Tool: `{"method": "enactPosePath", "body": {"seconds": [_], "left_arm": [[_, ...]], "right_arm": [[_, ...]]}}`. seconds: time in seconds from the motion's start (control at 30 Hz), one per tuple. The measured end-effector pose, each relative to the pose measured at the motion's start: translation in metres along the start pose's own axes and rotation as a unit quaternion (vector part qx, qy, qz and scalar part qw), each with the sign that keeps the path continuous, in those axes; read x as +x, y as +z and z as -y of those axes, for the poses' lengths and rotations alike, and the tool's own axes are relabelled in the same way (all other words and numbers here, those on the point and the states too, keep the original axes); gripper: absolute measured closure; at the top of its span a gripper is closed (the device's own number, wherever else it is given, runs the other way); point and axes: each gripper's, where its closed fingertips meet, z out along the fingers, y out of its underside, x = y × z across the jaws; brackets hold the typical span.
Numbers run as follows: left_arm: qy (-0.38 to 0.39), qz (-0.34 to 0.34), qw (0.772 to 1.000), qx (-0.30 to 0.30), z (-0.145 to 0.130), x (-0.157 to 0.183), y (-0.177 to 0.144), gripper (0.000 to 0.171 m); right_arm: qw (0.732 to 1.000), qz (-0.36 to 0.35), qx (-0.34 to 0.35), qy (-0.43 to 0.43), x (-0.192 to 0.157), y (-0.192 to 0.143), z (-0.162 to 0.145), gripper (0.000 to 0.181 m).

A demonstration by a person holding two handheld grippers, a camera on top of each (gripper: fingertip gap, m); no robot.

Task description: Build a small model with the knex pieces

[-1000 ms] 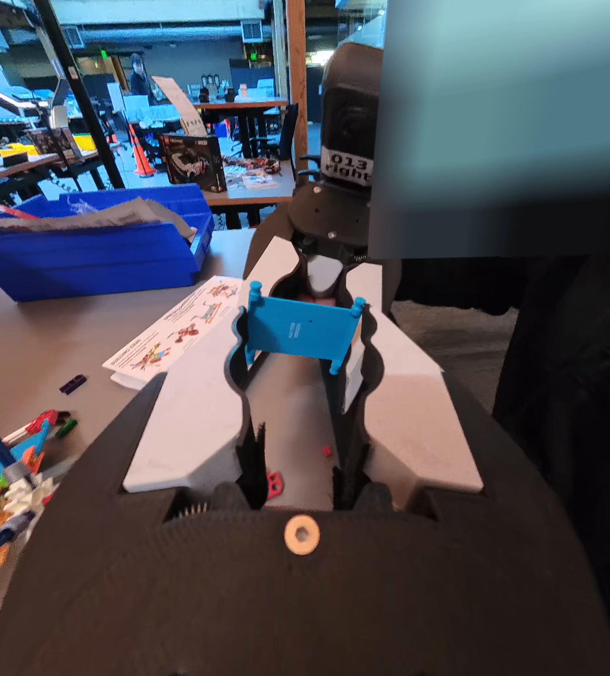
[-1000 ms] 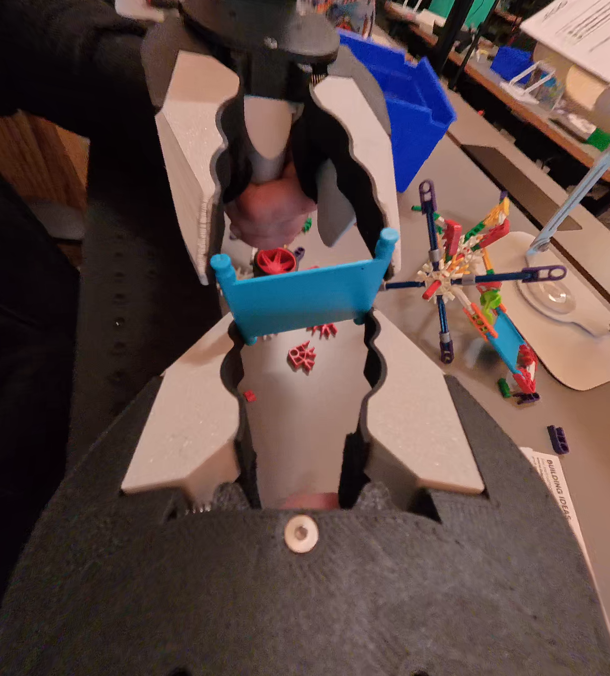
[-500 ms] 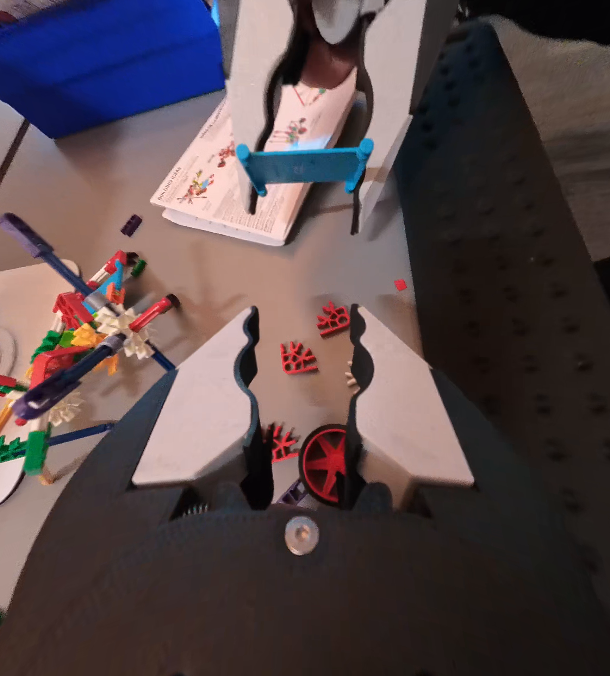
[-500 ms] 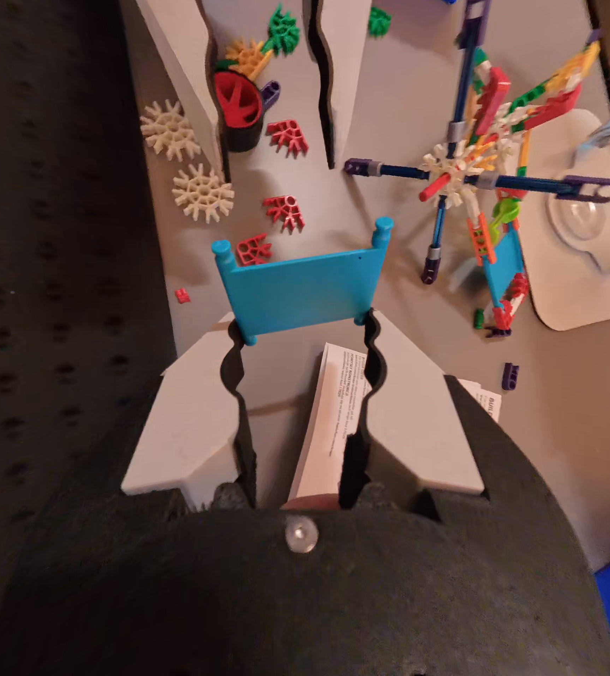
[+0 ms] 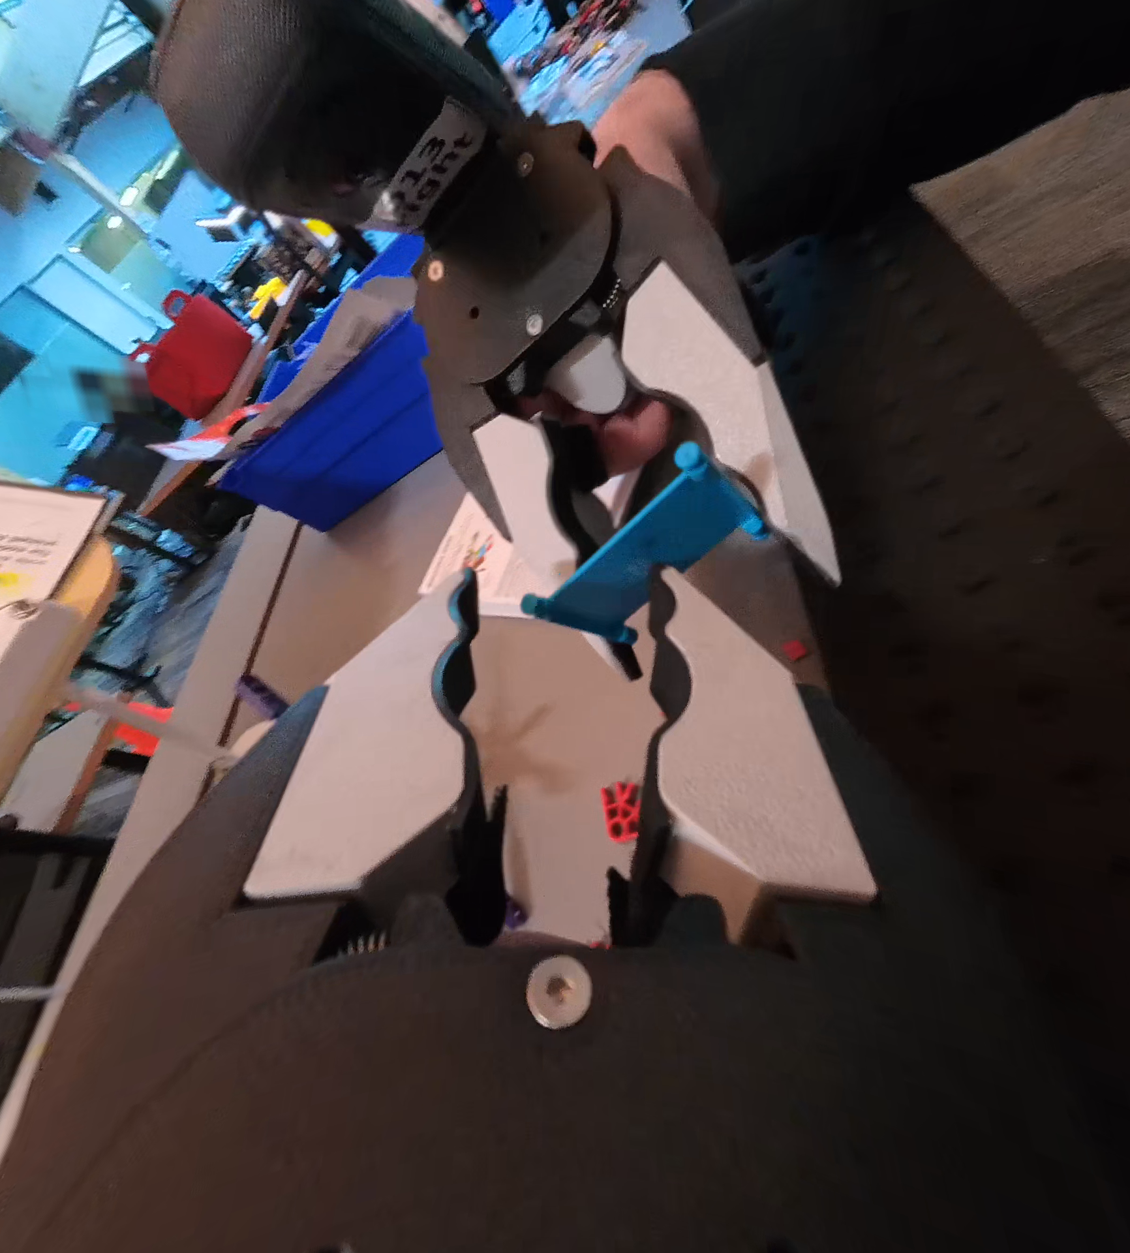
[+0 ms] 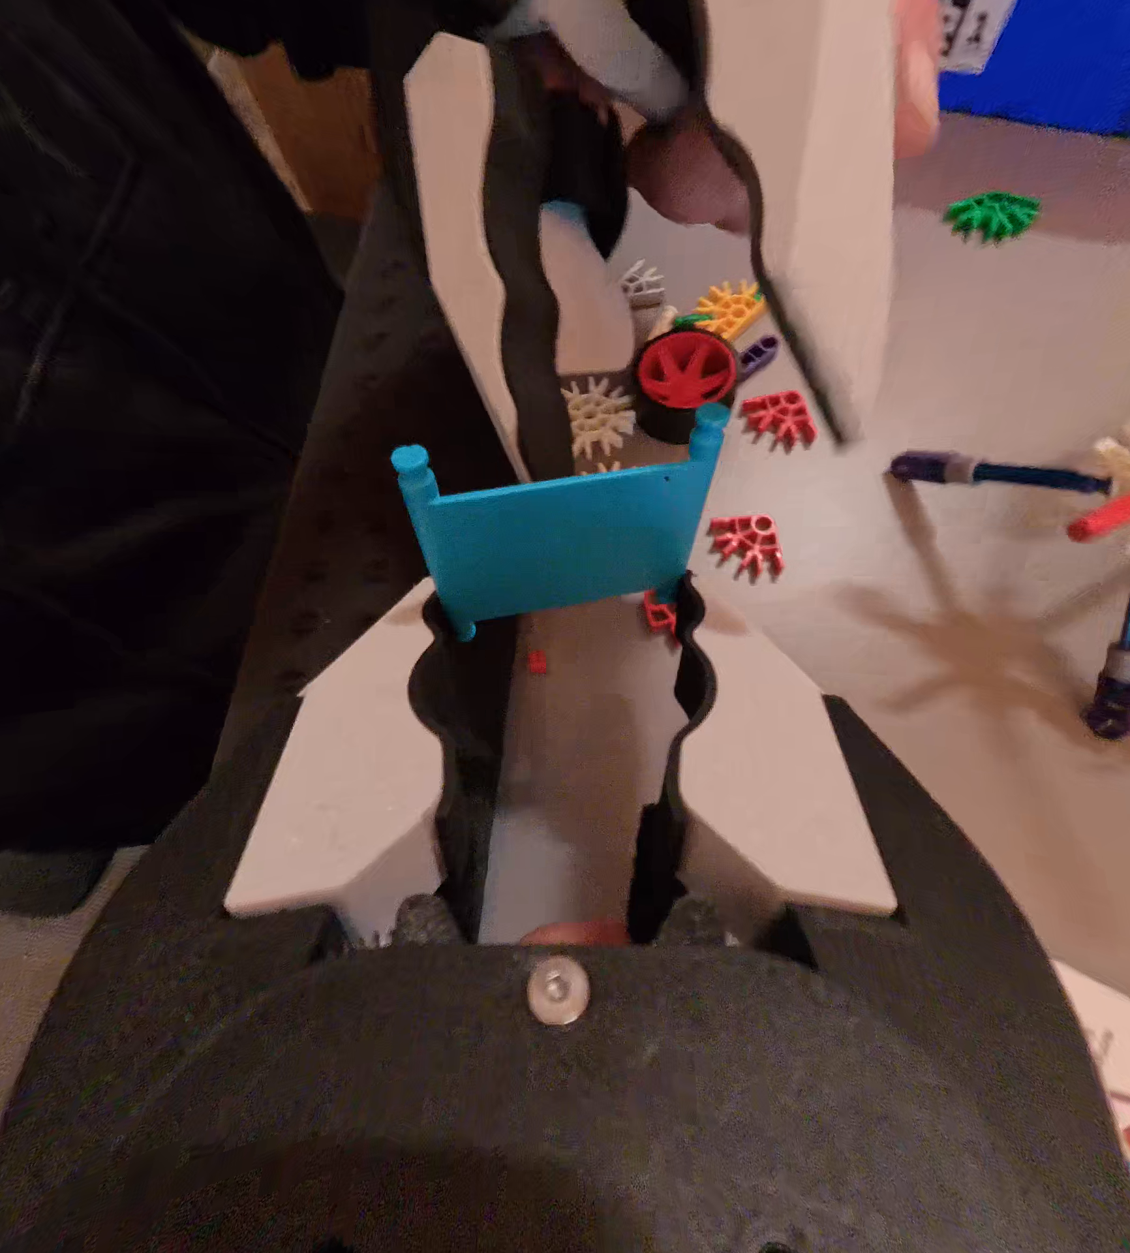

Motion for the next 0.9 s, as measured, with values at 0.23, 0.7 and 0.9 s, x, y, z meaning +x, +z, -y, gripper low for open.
{"method": "enactPosePath", "body": {"seconds": [0.23, 0.7, 0.9], "left_arm": [[-0.012, -0.062, 0.997, 0.048, 0.019, 0.027, -0.005, 0.143], [0.003, -0.046, 0.996, 0.080, 0.026, 0.031, -0.013, 0.166], [0.001, -0.036, 0.996, 0.078, 0.023, 0.032, -0.006, 0.169]], "right_arm": [[0.996, -0.038, -0.044, -0.061, -0.022, 0.008, -0.001, 0.118], [0.987, -0.162, -0.001, 0.007, -0.016, -0.005, -0.017, 0.164], [0.970, -0.244, 0.019, 0.007, 0.001, -0.022, -0.021, 0.175]]}}
